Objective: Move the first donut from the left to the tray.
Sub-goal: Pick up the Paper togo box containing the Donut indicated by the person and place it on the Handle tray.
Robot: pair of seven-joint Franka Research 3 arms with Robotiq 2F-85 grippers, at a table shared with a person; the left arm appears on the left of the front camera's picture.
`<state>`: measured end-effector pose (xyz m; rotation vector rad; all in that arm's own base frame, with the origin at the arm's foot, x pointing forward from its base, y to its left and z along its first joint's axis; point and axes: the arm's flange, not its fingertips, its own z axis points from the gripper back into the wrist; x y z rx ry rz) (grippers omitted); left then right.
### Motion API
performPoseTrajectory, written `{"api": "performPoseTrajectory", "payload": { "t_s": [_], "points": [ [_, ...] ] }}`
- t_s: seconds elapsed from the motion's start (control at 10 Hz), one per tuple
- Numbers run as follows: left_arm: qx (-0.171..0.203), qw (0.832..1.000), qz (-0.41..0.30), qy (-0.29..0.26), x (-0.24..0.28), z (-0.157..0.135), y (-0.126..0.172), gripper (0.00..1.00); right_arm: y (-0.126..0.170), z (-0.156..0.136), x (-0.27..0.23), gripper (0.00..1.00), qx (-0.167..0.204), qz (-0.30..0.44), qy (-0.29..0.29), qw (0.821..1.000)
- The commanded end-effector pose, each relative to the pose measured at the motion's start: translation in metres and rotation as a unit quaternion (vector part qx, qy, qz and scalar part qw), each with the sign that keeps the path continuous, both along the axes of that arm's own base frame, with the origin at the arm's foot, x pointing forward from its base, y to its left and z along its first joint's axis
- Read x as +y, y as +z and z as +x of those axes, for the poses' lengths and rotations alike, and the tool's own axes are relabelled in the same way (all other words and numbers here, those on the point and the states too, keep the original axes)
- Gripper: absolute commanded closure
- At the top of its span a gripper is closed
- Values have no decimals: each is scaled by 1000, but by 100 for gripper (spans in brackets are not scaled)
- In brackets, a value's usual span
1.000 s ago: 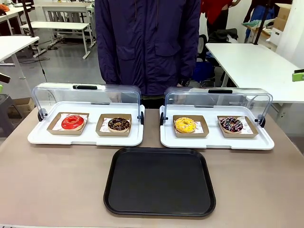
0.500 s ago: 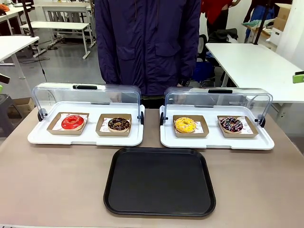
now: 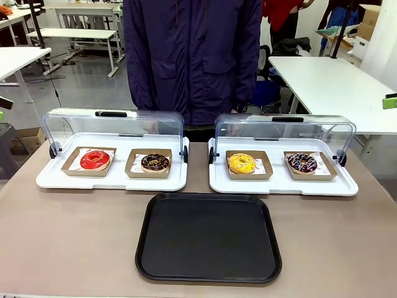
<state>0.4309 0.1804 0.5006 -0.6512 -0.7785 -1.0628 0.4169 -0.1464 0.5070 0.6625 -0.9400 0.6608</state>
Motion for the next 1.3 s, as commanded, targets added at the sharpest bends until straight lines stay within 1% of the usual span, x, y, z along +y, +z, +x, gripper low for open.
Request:
{"api": "performPoseTrajectory", "payload": {
  "t_s": [0.0, 1.2],
  "points": [
    [-3, 1000, -4, -2, -1, -1, 0, 0, 0, 3, 1, 0, -9, 8, 2, 1000],
    [-3, 1000, -4, -2, -1, -1, 0, 0, 0, 3, 1, 0, -9, 8, 2, 1000]
  ]
}}
